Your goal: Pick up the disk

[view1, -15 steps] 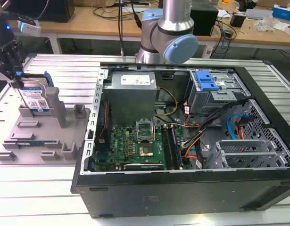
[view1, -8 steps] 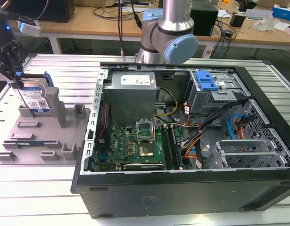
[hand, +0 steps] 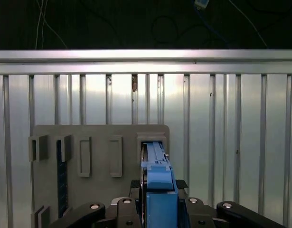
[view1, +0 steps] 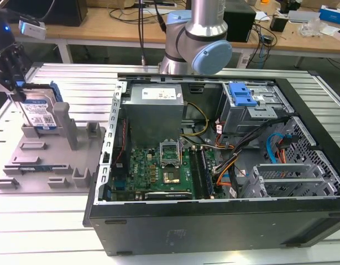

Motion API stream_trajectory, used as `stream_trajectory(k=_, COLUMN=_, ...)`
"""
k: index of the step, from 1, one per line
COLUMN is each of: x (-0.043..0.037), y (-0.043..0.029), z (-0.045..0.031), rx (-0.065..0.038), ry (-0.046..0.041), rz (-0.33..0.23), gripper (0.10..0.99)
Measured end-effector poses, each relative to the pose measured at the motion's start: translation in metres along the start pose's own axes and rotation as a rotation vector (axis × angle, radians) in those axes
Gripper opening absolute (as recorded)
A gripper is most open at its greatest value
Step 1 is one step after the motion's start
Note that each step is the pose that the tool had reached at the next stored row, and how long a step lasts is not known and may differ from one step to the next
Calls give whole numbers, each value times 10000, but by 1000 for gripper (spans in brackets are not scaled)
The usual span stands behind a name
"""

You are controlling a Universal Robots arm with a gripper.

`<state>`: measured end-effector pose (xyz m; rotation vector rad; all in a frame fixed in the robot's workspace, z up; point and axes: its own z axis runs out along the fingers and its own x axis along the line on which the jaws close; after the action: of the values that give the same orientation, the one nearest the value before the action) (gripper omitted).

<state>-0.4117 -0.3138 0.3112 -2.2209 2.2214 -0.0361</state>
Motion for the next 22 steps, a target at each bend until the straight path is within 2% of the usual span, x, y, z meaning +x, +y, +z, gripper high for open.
stream_trajectory(k=4, x=2, y=-2, z=-134, rx=1, ry=-3, rz=0, gripper=369)
stream_trajectory(k=9, x=6, y=-6, z=-381, rx=0, ry=-14, rz=0, gripper=369)
stream_trajectory(k=10, x=8, y=-8, z=-476, rx=1, ry=-21, rz=0, gripper=369)
stream_trajectory(k=13, x=10, y=-11, z=-653, rx=1, ry=-34, rz=1, gripper=369)
stream_trajectory(k=15, x=13, y=-14, z=-822, rx=-1, ry=-48, rz=1, gripper=369)
stream_trajectory(k=17, x=15, y=-15, z=-921, rx=-1, ry=-57, rz=1, gripper=369)
stream_trajectory(k=18, x=16, y=-17, z=-1017, rx=0, ry=-65, rz=1, gripper=369)
stream_trajectory(k=22, x=19, y=-20, z=-1208, rx=0, ry=-82, rz=1, gripper=369)
